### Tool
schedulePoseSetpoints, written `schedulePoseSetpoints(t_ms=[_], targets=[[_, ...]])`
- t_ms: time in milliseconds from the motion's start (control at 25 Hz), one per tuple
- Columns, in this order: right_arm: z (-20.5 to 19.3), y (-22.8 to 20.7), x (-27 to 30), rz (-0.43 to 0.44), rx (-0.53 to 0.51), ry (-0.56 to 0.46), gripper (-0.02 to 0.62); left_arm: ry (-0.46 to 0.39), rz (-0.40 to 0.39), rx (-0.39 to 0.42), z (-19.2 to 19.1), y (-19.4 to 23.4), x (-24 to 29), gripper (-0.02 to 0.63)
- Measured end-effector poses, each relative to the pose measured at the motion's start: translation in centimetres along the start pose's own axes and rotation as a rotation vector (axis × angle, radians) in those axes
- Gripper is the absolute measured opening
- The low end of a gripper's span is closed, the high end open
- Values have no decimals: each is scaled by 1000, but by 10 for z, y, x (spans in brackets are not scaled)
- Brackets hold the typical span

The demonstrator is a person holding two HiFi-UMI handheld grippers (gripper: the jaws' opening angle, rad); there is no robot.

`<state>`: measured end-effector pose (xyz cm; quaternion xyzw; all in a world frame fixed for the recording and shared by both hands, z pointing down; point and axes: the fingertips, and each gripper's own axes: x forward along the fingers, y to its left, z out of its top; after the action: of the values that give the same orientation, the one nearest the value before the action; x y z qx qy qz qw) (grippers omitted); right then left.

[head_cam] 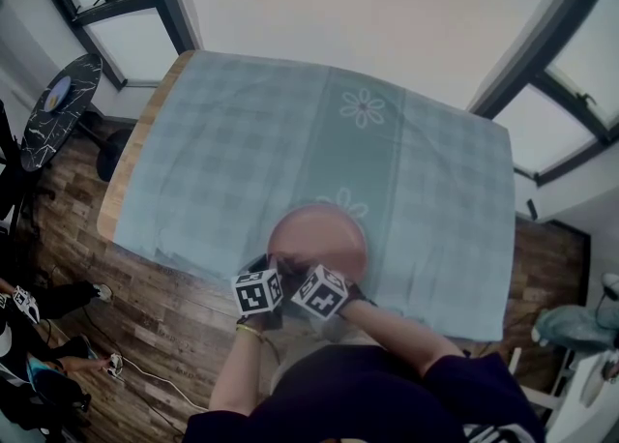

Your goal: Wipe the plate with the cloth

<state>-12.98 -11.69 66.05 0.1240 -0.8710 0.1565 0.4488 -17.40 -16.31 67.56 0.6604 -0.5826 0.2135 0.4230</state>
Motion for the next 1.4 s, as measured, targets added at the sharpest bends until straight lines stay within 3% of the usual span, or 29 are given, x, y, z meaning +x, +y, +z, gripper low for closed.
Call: schedulePoseSetpoints(t_ms=[480, 840, 1400], targets=[[11, -68, -44, -145, 94, -101, 34, 5, -7, 6, 0, -1, 1, 41], [-2, -133, -57, -291, -8, -18, 34, 10, -14, 0, 0, 0, 1, 41], [-20, -156, -42, -331, -70, 110, 34, 10, -25, -11, -1, 0, 2, 41]])
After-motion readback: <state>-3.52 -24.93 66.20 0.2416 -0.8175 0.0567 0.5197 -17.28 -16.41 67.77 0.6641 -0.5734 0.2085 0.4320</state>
